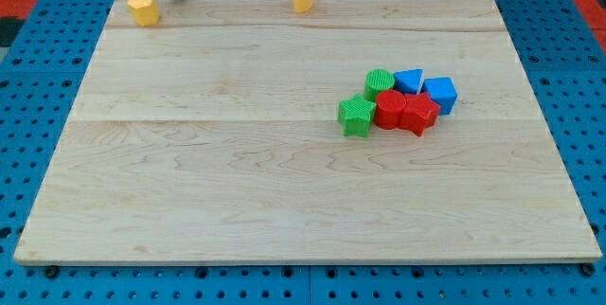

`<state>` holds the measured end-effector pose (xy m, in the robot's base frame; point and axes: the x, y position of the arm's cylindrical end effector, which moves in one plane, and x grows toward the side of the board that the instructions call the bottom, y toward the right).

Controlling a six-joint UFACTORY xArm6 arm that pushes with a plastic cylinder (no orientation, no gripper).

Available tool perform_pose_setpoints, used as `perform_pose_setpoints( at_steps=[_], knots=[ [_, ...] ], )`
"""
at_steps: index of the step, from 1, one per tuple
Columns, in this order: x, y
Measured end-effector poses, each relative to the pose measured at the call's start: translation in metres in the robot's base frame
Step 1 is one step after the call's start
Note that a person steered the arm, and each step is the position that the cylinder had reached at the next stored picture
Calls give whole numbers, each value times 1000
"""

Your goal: Push the yellow hexagon downwards

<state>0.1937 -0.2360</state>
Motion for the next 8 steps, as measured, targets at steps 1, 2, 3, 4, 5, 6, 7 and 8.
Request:
perform_pose_setpoints(
  at_steps=[1,2,3,4,5,6,7,8],
  knots=[
    [24,-68],
    [52,-44],
    [36,3],
    [-3,6],
    [12,56],
    [65,96],
    [76,73],
    [28,84]
  ],
)
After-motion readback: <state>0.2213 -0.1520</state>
